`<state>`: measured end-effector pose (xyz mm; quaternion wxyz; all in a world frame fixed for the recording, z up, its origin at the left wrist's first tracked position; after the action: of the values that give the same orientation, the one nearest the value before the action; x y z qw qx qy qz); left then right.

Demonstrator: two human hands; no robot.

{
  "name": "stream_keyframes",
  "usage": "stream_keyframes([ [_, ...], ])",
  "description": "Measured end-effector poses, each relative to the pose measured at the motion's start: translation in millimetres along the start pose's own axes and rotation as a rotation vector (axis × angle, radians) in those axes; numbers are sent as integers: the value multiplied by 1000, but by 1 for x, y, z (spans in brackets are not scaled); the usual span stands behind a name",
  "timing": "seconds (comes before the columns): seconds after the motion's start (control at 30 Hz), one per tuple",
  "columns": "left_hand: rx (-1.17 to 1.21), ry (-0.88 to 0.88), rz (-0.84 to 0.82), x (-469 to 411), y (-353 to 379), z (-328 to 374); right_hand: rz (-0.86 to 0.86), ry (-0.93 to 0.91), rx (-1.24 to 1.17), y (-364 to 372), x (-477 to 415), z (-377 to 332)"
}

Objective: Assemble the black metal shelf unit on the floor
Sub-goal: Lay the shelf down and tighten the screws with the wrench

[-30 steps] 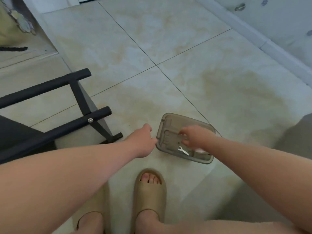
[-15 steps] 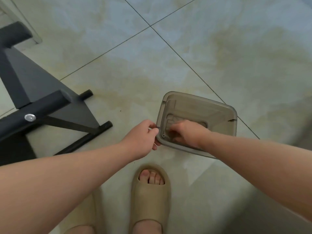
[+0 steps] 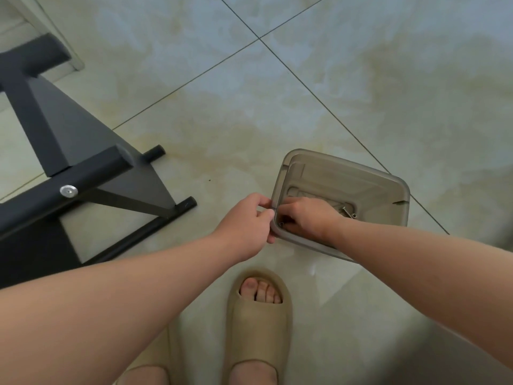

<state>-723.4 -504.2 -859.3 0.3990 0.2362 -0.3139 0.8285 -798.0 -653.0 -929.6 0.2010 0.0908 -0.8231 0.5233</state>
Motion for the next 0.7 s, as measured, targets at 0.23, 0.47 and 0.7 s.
stream_keyframes([
  [0.23,-2,-30,-12,4,1,4,18,4,35,-3,1,-2],
  [0.47,-97,-89,-29,9,-3,14,68,-9,-1,-36,31,-5],
  [0.7,63,-116,94,48,-47,63,338,-3,-82,-127,75,-57],
])
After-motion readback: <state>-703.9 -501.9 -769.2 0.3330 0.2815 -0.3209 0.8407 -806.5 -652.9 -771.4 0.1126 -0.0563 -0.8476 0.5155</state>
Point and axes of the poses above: each hand's wrist, its own x-axis away from the middle knuckle, its own y-axis out of the palm, z = x × y, the point moved 2 cm from there along -x, towards the middle knuckle, and after that the axes turned 6 degrees about z, right-handed, at the moved point
